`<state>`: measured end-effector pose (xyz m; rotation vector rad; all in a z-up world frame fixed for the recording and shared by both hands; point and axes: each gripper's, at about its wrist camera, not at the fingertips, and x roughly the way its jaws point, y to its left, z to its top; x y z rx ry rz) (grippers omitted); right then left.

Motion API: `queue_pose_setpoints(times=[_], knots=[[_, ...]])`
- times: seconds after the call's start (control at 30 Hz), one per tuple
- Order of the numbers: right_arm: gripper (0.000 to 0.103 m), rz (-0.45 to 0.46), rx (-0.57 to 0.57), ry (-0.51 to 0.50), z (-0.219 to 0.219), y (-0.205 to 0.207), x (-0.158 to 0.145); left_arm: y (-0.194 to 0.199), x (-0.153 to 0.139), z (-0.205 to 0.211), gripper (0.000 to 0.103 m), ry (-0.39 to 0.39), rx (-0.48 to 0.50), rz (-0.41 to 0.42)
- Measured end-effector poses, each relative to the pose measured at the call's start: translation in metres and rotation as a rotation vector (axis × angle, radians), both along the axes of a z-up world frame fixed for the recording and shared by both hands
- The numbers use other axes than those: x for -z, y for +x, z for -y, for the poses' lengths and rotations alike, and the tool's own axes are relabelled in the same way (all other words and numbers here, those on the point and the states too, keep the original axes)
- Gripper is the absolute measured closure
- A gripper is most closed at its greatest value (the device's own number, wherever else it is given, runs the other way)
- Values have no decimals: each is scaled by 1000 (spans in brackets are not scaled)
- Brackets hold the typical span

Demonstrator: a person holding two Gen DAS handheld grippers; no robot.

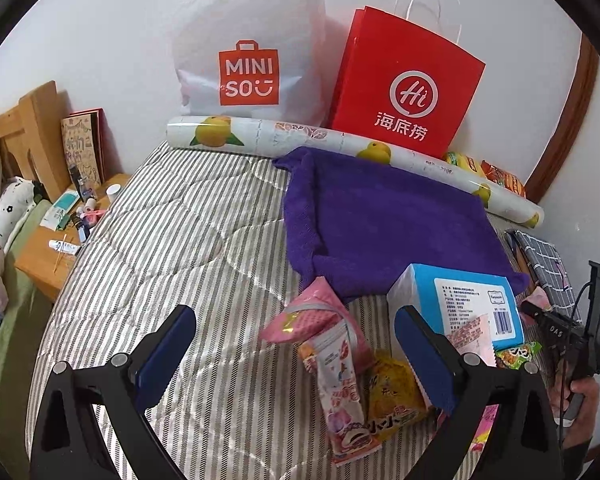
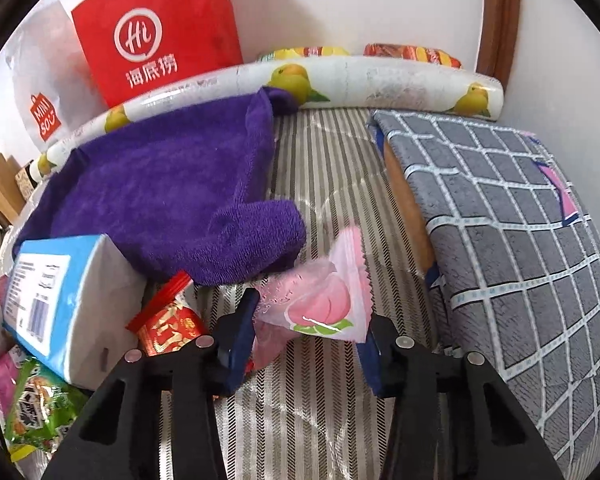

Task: Organize snacks
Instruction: 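Lift the peach candy with the right gripper while the left grasps the pink-white stick snack, then carry the peach candy onto the purple towel and release while left places stick snack there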

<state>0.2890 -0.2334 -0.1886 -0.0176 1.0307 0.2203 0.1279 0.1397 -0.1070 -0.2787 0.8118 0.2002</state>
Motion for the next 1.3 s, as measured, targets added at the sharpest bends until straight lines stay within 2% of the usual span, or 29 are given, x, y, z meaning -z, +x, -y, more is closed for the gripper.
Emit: queue_pose_setpoints(times=[0.23,0.4,0.47,0.6,0.7,0.87,1.03,1.3], knots=[[61,60,39,14,10,-14,-28,-8,14,-2,4,-43,22,-37],[61,95,53,10,14,-31,-42,-14,33,8,14,-60,48,-78],[61,103,55,14,16,-39,-45,-16,41,13,23,-85,68,-88],[61,110,52,1,19,-54,-48,-17,51,22,33,-109,94,-102],[61,112,54,-9,23,-65,-50,-17,58,26,45,-135,118,-110],[61,105,63,-15,27,-81,-53,-15,62,31,76,-172,148,-111],[61,104,71,-8,28,-93,-62,-22,53,29,83,-189,152,-103],[61,128,62,34,16,-104,-92,-35,14,21,83,-171,157,-55]])
